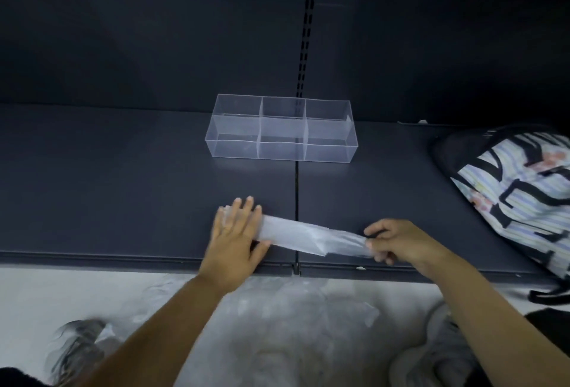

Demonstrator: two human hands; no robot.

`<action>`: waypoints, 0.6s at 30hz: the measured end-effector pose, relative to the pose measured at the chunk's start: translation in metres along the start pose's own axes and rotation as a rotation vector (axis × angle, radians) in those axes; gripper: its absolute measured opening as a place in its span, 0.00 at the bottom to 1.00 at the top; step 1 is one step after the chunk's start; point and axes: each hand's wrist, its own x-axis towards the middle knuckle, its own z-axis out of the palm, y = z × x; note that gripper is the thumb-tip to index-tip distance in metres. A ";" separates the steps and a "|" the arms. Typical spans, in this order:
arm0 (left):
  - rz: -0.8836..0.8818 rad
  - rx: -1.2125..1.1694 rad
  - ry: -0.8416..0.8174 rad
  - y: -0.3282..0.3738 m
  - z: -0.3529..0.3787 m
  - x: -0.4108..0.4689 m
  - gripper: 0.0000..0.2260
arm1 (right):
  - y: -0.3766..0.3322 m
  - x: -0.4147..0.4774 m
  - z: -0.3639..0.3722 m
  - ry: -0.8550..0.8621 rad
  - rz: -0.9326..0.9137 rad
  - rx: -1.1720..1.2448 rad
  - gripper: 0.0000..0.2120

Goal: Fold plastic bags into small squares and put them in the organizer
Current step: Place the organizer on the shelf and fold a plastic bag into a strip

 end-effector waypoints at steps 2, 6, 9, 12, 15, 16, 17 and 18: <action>0.082 -0.222 0.054 0.048 0.005 0.002 0.39 | -0.007 -0.015 0.002 -0.033 0.030 0.069 0.09; 0.052 -0.541 0.115 0.140 0.013 0.005 0.37 | -0.039 -0.037 0.011 -0.131 -0.017 0.111 0.10; -0.148 -0.861 0.238 0.169 -0.004 0.014 0.20 | -0.063 -0.044 0.011 -0.178 -0.100 0.063 0.10; -0.370 -1.267 0.220 0.161 -0.025 0.016 0.11 | -0.071 -0.035 0.006 -0.048 -0.265 0.002 0.12; -0.543 -1.658 0.000 0.133 -0.035 0.019 0.11 | -0.067 -0.015 0.014 -0.189 -0.317 0.215 0.20; -0.582 -1.711 -0.052 0.123 -0.035 0.021 0.12 | -0.066 -0.007 0.021 -0.266 -0.290 0.276 0.23; -0.616 -1.770 -0.076 0.114 -0.034 0.023 0.13 | -0.064 0.001 0.029 -0.312 -0.263 0.296 0.26; -0.635 -1.838 -0.085 0.106 -0.033 0.024 0.14 | -0.063 0.008 0.037 -0.333 -0.241 0.286 0.27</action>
